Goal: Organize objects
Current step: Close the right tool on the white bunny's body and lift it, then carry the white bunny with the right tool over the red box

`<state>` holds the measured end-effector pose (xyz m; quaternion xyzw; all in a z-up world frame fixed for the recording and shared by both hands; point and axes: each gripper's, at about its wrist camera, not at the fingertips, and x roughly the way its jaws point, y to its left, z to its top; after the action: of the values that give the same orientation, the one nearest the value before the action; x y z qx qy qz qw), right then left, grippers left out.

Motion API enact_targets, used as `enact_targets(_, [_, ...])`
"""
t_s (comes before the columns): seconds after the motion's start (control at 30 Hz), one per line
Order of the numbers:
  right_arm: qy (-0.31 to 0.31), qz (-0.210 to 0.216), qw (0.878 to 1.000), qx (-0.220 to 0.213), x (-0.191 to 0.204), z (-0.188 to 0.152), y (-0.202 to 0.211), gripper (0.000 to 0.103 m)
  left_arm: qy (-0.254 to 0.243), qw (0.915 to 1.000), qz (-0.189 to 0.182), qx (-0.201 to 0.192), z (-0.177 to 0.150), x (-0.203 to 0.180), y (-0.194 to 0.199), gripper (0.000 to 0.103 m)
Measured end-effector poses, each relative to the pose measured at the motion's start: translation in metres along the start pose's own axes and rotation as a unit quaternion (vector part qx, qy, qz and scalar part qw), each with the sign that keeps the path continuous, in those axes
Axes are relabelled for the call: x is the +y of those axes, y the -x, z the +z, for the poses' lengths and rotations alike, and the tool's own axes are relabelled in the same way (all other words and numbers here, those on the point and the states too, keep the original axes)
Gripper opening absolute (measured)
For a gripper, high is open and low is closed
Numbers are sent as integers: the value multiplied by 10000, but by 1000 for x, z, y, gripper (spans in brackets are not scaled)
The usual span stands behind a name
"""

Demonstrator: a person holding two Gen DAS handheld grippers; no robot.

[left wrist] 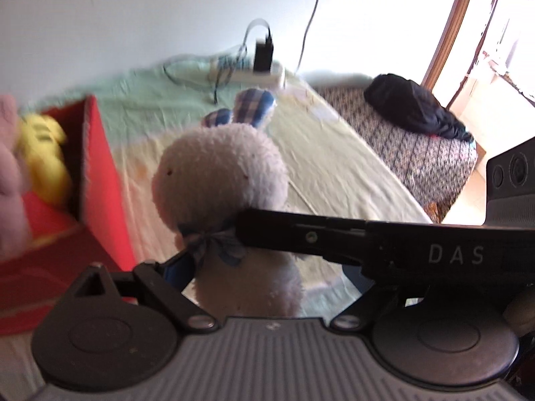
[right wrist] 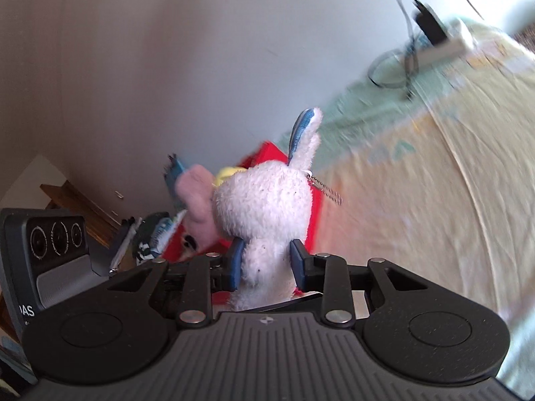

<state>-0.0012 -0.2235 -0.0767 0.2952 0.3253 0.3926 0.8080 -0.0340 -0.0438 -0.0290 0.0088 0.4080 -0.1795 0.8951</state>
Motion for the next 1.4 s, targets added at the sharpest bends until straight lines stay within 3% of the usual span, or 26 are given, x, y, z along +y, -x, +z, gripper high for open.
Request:
enact_targets(0.27, [615,192,9975,-295,59,3,-28,32,-89,9973,121,-720,6,36,51,91])
enact_targets(0.57, [991,457,9938,-221,124,-8,-112,32,129,9937,376,-1048,-2,122,102,89])
enact_targets(0.9, [1073,417,9928,320,163,-18,-194,31,521,9918,724,-920,-16,220,121,89])
enact_targets(1.1, [1158,267,9908,646,172,-19,-231,31,994,9900,643,-761,-24,263,118,92])
enact_targets(1.4, [1251,-203,9873,963,165,-25,-241,27,1098,9920,490,-397,-26,287,92,92])
